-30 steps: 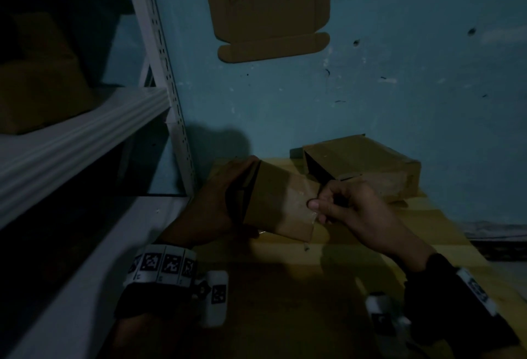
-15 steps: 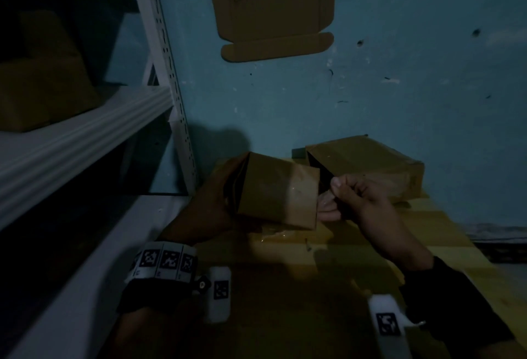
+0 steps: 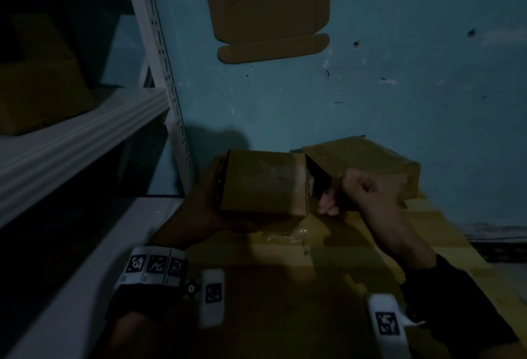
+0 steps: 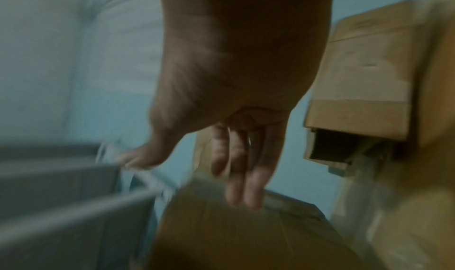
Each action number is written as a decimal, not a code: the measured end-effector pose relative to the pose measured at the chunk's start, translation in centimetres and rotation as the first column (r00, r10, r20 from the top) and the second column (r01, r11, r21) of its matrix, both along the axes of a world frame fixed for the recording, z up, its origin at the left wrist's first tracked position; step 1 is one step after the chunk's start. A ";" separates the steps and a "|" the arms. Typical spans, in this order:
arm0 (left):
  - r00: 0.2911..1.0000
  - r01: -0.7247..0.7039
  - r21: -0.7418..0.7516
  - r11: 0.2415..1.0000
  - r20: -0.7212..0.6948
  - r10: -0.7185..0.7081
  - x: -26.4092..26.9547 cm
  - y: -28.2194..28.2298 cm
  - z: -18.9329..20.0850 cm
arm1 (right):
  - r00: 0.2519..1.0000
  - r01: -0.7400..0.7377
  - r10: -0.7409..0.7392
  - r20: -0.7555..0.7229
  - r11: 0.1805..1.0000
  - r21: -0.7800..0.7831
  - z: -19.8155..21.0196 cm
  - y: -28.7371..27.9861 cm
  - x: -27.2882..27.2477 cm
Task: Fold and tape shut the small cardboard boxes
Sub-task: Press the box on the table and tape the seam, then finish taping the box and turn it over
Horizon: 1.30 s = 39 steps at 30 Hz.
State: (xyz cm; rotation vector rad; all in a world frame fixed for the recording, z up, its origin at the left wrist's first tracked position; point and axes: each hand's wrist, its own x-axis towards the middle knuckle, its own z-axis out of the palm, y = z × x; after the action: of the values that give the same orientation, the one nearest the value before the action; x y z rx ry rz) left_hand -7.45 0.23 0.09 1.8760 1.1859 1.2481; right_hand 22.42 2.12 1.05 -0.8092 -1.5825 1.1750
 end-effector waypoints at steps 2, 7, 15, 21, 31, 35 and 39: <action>1.000 0.001 -0.017 1.000 -0.024 -0.001 0.2 0.2 -0.3 | 0.984 -0.068 0.054 0.170 0.995 0.076 -0.3 -0.3 -0.5; 0.999 0.012 -0.047 0.999 0.053 -0.009 1.3 0.6 -0.5 | 0.971 -0.016 -0.025 0.237 0.986 0.166 -1.4 -0.6 -2.2; 1.000 -0.001 -0.058 0.998 0.019 0.002 1.4 0.9 -0.4 | 0.990 0.012 -0.049 0.130 0.963 0.268 -0.8 -0.7 -2.3; 0.974 -0.138 0.324 0.936 -0.126 0.187 4.1 -0.4 4.3 | 0.971 0.149 -0.204 0.128 0.926 0.346 -0.1 -0.8 -2.0; 0.880 0.068 0.268 0.961 -0.470 0.069 6.5 0.9 2.6 | 0.847 -0.049 -0.323 0.422 0.744 0.667 -2.0 -0.1 -2.1; 0.679 0.035 0.284 0.958 -0.710 0.185 7.0 1.0 1.7 | 0.830 -0.082 -0.342 0.440 0.706 0.704 -2.2 0.2 -2.6; 0.739 -0.041 0.304 0.952 -0.632 0.233 7.4 0.4 1.6 | 0.840 -0.074 -0.332 0.429 0.713 0.697 -2.2 0.4 -2.9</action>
State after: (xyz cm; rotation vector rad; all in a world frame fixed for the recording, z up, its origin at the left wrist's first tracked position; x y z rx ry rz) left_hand -0.04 0.61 1.70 2.6130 1.5981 0.8436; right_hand 19.50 2.57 -1.10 -0.7388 -2.1716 0.1487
